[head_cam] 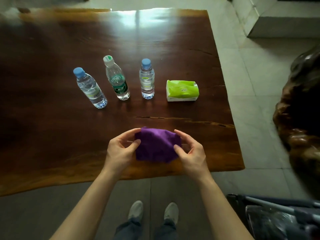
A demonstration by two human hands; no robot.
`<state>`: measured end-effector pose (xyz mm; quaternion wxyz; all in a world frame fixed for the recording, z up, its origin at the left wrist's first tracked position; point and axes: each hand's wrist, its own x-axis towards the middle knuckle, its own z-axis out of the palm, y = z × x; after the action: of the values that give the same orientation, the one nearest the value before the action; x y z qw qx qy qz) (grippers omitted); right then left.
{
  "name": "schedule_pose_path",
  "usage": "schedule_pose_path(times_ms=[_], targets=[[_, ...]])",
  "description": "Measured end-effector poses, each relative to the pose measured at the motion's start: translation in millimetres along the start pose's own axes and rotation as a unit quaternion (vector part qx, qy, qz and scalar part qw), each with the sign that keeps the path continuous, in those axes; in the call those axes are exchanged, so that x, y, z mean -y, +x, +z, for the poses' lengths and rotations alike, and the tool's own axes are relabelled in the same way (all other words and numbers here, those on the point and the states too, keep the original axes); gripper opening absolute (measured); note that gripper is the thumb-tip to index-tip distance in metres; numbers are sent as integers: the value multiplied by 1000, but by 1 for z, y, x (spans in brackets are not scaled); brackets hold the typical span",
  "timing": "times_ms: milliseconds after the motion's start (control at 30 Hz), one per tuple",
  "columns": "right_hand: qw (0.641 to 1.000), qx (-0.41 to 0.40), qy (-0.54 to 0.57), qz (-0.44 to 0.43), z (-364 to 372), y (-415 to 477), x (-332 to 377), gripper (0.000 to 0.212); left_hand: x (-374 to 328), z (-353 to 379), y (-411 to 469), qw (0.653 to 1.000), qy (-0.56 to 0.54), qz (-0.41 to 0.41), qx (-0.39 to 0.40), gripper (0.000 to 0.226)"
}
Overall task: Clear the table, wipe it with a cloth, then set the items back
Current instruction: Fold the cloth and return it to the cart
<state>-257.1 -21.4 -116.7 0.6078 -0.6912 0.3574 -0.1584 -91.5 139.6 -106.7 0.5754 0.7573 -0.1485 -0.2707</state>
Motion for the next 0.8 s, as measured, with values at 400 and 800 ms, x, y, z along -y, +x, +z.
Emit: schedule_pose_path(times_ms=[400, 800], targets=[[953, -293, 48, -54, -53, -113, 38, 19, -79, 49, -39, 975, -31, 102, 194, 23], [870, -490, 3, -50, -132, -292, 43, 29, -135, 168, -134, 868, 50, 223, 441, 35]])
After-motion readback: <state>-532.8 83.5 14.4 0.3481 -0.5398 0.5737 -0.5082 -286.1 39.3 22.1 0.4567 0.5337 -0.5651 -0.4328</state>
